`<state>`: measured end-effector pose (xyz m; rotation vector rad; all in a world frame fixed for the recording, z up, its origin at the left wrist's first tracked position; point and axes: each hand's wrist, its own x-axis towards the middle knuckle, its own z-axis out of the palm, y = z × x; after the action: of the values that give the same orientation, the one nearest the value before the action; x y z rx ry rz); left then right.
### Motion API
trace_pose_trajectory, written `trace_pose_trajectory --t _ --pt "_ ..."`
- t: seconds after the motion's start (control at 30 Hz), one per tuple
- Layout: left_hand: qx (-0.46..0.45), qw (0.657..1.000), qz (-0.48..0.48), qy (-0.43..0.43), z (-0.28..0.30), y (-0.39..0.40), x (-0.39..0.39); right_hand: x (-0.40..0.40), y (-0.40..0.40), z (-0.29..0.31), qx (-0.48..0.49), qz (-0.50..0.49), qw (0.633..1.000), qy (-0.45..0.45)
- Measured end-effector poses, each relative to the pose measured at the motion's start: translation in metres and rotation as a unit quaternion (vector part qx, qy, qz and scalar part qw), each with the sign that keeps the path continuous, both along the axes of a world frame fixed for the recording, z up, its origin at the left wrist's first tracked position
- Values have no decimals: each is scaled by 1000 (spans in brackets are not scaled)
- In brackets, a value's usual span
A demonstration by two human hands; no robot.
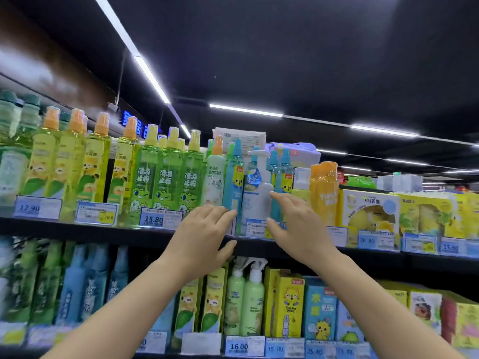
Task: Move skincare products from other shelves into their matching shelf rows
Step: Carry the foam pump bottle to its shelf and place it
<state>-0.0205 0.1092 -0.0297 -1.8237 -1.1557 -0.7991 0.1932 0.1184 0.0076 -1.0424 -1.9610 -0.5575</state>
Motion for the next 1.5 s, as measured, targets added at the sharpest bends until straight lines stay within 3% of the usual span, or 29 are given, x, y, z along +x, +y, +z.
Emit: trace_pose_trajectory --t 0.57,0.8,0.93,1.03,1.2,1.37,1.5 --pt "-11 998 -34 -60 -11 12 0 -37 46 15 -64 -33 991 113" --pt "-20 989 -100 -105 -16 8 -2 -33 37 9 14 73 970 230" --pt "-38 977 -151 -148 -13 -2 2 -21 10 15 63 161 937 303" --pt "-64 956 -207 -200 0 -18 14 -11 -25 21 63 227 912 337" --pt "-121 915 -307 -230 12 -48 54 18 -81 10 39 238 925 294" --pt "-233 833 -441 -238 0 -78 116 70 -125 -28 -3 217 938 272" --pt "-254 782 -509 -254 -24 -94 188 132 -155 -60 -46 178 940 288"
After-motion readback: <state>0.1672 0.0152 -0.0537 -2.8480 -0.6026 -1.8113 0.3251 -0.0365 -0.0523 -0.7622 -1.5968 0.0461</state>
